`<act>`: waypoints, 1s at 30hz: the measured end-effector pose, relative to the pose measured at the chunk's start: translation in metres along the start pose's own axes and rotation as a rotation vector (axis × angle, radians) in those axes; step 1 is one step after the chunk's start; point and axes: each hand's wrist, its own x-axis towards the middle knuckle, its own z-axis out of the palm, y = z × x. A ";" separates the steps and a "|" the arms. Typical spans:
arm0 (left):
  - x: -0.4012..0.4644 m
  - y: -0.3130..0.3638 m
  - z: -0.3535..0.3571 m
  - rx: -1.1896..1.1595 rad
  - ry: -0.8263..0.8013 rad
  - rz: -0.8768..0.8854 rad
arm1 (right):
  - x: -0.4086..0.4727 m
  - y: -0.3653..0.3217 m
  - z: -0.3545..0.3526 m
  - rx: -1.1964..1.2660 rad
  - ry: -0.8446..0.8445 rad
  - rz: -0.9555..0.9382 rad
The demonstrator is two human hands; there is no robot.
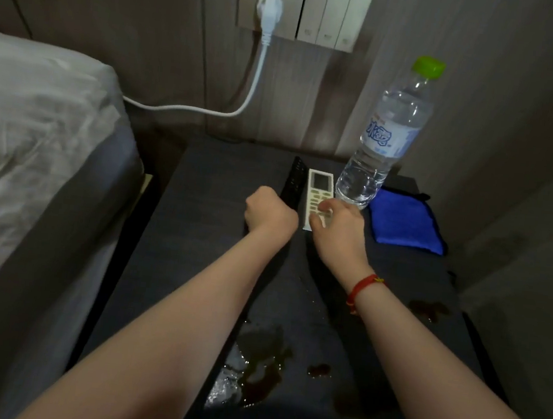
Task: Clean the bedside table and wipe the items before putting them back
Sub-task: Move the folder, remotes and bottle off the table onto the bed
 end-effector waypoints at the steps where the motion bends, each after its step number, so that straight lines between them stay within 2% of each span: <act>1: 0.002 -0.002 -0.004 -0.035 0.007 -0.041 | 0.001 -0.004 0.002 0.004 -0.002 0.026; 8: -0.010 -0.012 -0.041 -0.462 -0.040 -0.315 | 0.000 -0.027 0.010 0.023 0.049 0.167; 11: -0.025 -0.014 -0.061 -0.615 -0.042 -0.344 | -0.008 -0.038 -0.001 0.179 0.088 0.276; 13: -0.035 -0.016 -0.077 -0.663 -0.050 -0.331 | -0.018 -0.049 -0.009 0.222 0.092 0.280; 17: -0.058 -0.017 -0.113 -0.712 -0.072 -0.205 | -0.049 -0.082 -0.028 0.261 0.043 0.133; 22: -0.090 -0.015 -0.171 -0.812 0.042 -0.120 | -0.094 -0.138 -0.056 0.358 -0.016 -0.053; 30: -0.141 -0.030 -0.268 -0.870 0.201 0.015 | -0.146 -0.229 -0.073 0.400 -0.083 -0.212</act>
